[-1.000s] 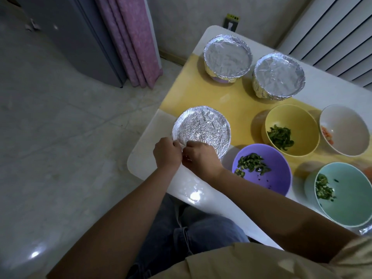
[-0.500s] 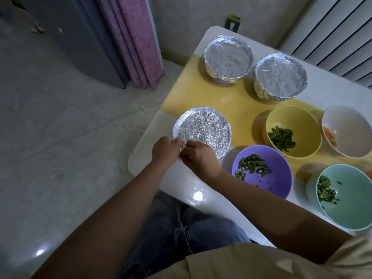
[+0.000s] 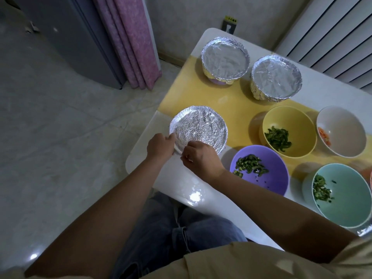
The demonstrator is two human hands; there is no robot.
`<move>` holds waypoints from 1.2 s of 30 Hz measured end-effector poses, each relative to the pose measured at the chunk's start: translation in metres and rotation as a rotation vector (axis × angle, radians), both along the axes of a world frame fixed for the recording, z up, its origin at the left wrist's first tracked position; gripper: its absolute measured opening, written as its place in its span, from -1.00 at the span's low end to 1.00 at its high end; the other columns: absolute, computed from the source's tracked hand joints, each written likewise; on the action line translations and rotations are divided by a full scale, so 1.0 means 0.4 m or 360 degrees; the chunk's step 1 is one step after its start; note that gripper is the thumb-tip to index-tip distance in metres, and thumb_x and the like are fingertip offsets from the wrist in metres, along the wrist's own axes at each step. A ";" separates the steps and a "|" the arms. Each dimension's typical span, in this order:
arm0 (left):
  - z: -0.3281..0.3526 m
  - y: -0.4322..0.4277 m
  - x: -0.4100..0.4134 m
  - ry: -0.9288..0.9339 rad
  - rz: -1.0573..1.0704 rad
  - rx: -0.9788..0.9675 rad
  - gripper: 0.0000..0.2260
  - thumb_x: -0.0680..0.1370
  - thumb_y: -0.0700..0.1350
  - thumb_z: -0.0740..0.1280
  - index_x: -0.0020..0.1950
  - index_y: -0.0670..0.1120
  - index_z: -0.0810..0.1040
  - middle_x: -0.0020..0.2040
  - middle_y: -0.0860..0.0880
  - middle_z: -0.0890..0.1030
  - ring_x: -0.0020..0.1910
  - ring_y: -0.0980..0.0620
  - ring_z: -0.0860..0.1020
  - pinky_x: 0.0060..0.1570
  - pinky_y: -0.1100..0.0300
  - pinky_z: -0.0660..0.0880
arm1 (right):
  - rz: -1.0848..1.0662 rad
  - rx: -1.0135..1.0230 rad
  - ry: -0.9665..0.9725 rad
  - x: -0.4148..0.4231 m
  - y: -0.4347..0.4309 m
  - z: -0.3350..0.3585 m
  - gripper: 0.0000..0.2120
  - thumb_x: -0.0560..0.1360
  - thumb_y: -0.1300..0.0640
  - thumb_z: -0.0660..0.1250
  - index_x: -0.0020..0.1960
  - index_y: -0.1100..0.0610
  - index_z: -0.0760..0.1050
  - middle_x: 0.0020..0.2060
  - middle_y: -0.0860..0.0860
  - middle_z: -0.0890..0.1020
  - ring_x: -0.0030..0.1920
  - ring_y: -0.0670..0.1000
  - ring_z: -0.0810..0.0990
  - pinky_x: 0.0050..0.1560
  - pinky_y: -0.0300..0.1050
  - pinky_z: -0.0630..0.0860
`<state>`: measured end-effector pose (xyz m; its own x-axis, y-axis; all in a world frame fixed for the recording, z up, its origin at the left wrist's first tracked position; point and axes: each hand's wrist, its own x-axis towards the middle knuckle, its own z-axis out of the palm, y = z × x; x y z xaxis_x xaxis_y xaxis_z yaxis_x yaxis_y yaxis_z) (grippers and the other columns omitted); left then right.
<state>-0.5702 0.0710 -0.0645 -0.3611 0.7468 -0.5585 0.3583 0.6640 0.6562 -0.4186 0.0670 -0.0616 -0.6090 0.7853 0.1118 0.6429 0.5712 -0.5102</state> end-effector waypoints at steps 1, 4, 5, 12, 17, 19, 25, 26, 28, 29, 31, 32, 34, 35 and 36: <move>-0.005 -0.009 0.005 -0.0018 0.0040 -0.0036 -0.45 0.40 0.21 0.19 -0.17 -0.30 0.60 -0.17 -0.31 0.65 -0.11 -0.29 0.64 -0.02 -0.14 0.61 | -0.0008 0.0019 0.0008 -0.007 0.001 0.000 -0.88 0.27 0.33 0.43 -0.37 0.22 0.51 -0.41 0.09 0.51 -0.43 0.16 0.52 -0.51 -0.15 0.40; -0.027 -0.033 0.025 -0.0121 0.0088 -0.0132 -0.64 0.54 0.01 0.26 -0.05 -0.31 0.59 -0.04 -0.31 0.65 -0.01 -0.30 0.63 0.04 -0.17 0.59 | -0.0020 0.0050 0.0026 -0.022 0.003 -0.002 -0.88 0.22 0.37 0.44 -0.39 0.22 0.52 -0.44 0.09 0.50 -0.47 0.15 0.51 -0.54 -0.17 0.40; -0.035 -0.034 0.028 -0.0141 0.0111 -0.0142 -0.69 0.55 -0.07 0.26 -0.02 -0.33 0.58 -0.02 -0.33 0.64 0.01 -0.31 0.63 0.06 -0.18 0.58 | -0.0013 0.0049 0.0033 -0.024 0.003 -0.003 -0.88 0.21 0.37 0.43 -0.39 0.22 0.52 -0.45 0.09 0.50 -0.47 0.15 0.51 -0.55 -0.16 0.41; -0.026 -0.015 0.030 -0.0114 0.0046 -0.0154 -0.70 0.58 -0.11 0.23 0.04 -0.35 0.57 0.03 -0.34 0.63 0.05 -0.31 0.62 0.08 -0.16 0.58 | -0.0052 0.0065 0.0089 -0.031 0.006 -0.003 -0.83 0.17 0.42 0.45 -0.41 0.21 0.51 -0.47 0.09 0.48 -0.51 0.14 0.48 -0.54 -0.20 0.37; -0.025 -0.014 0.024 -0.0048 -0.0041 -0.0146 -0.72 0.57 -0.12 0.25 0.00 -0.32 0.61 -0.04 -0.34 0.64 0.00 -0.30 0.63 0.03 -0.15 0.59 | -0.0079 0.0025 0.0141 -0.031 0.002 -0.011 -0.94 0.28 0.31 0.43 -0.34 0.22 0.56 -0.42 0.10 0.50 -0.44 0.15 0.53 -0.50 -0.17 0.41; -0.030 -0.006 0.013 0.0015 -0.0144 -0.0145 -0.75 0.54 -0.11 0.27 -0.01 -0.28 0.63 -0.10 -0.30 0.64 -0.05 -0.28 0.64 -0.01 -0.13 0.60 | -0.0051 -0.0033 0.0140 -0.024 0.006 -0.009 -0.87 0.30 0.26 0.53 -0.26 0.22 0.58 -0.36 0.10 0.53 -0.37 0.14 0.55 -0.42 -0.16 0.42; -0.028 0.033 -0.022 0.0090 -0.0215 -0.0128 -0.68 0.52 -0.04 0.25 -0.02 -0.30 0.57 -0.10 -0.31 0.65 -0.08 -0.27 0.66 -0.03 -0.16 0.61 | 0.0078 -0.0019 -0.0014 0.025 0.012 0.007 -0.75 0.26 0.21 0.58 -0.18 0.21 0.54 -0.26 0.11 0.54 -0.25 0.18 0.55 -0.40 -0.03 0.47; -0.024 0.037 -0.023 0.0123 -0.0236 -0.0117 -0.70 0.55 -0.06 0.25 0.00 -0.31 0.56 -0.09 -0.32 0.65 -0.07 -0.27 0.65 -0.02 -0.15 0.61 | 0.0063 -0.0009 -0.0021 0.026 0.010 0.006 -0.78 0.27 0.23 0.56 -0.21 0.20 0.54 -0.27 0.10 0.54 -0.26 0.17 0.55 -0.42 -0.04 0.47; -0.028 0.038 -0.022 0.0129 -0.0257 -0.0116 -0.68 0.56 -0.04 0.23 0.01 -0.30 0.56 -0.09 -0.31 0.65 -0.07 -0.27 0.65 -0.02 -0.14 0.61 | 0.0042 0.0009 -0.0024 0.020 0.007 0.004 -0.86 0.29 0.27 0.49 -0.27 0.19 0.53 -0.33 0.08 0.53 -0.32 0.16 0.54 -0.45 -0.12 0.41; -0.029 0.034 -0.022 0.0123 -0.0245 -0.0107 -0.66 0.54 -0.02 0.21 0.00 -0.30 0.56 -0.10 -0.30 0.65 -0.08 -0.27 0.65 -0.04 -0.14 0.61 | 0.0041 0.0033 -0.0022 0.014 0.005 0.002 -0.89 0.29 0.30 0.45 -0.32 0.19 0.51 -0.36 0.08 0.51 -0.36 0.16 0.53 -0.47 -0.15 0.37; -0.011 0.021 -0.011 0.0172 -0.0184 -0.0099 -0.61 0.51 0.03 0.17 -0.01 -0.28 0.58 -0.11 -0.28 0.66 -0.08 -0.26 0.65 -0.03 -0.09 0.61 | 0.0040 0.0074 -0.0016 0.002 0.003 0.003 -0.89 0.29 0.32 0.37 -0.38 0.20 0.49 -0.41 0.07 0.48 -0.41 0.15 0.49 -0.50 -0.19 0.31; 0.014 0.010 0.000 0.0247 -0.0154 -0.0094 -0.59 0.55 0.04 0.16 -0.01 -0.28 0.60 -0.10 -0.26 0.66 -0.05 -0.26 0.64 -0.02 -0.01 0.58 | 0.0035 0.0090 -0.0012 -0.001 0.003 0.003 -0.89 0.29 0.31 0.34 -0.39 0.20 0.49 -0.43 0.07 0.48 -0.42 0.14 0.48 -0.51 -0.20 0.31; 0.048 -0.017 0.022 0.0492 -0.0123 -0.0054 -0.54 0.62 0.08 0.16 -0.07 -0.30 0.61 -0.11 -0.25 0.65 -0.04 -0.25 0.60 -0.11 0.08 0.45 | 0.0021 0.0109 -0.0011 -0.006 0.003 0.004 -0.90 0.29 0.30 0.30 -0.39 0.19 0.50 -0.44 0.06 0.48 -0.44 0.13 0.48 -0.54 -0.20 0.34; 0.055 -0.033 0.034 0.0564 -0.0128 -0.0038 -0.52 0.62 0.12 0.17 -0.12 -0.29 0.61 -0.13 -0.23 0.65 -0.07 -0.23 0.59 -0.17 0.10 0.37 | 0.0009 0.0112 -0.0005 -0.009 0.003 0.002 -0.88 0.30 0.29 0.28 -0.39 0.19 0.51 -0.44 0.05 0.48 -0.44 0.13 0.48 -0.56 -0.18 0.36; 0.058 -0.048 0.046 0.0579 -0.0138 -0.0044 -0.53 0.61 0.13 0.19 -0.14 -0.26 0.60 -0.15 -0.21 0.65 -0.08 -0.21 0.59 -0.19 0.12 0.33 | -0.0004 0.0123 0.0011 -0.012 0.003 -0.001 -0.86 0.32 0.27 0.24 -0.39 0.19 0.52 -0.44 0.05 0.49 -0.44 0.13 0.49 -0.57 -0.16 0.37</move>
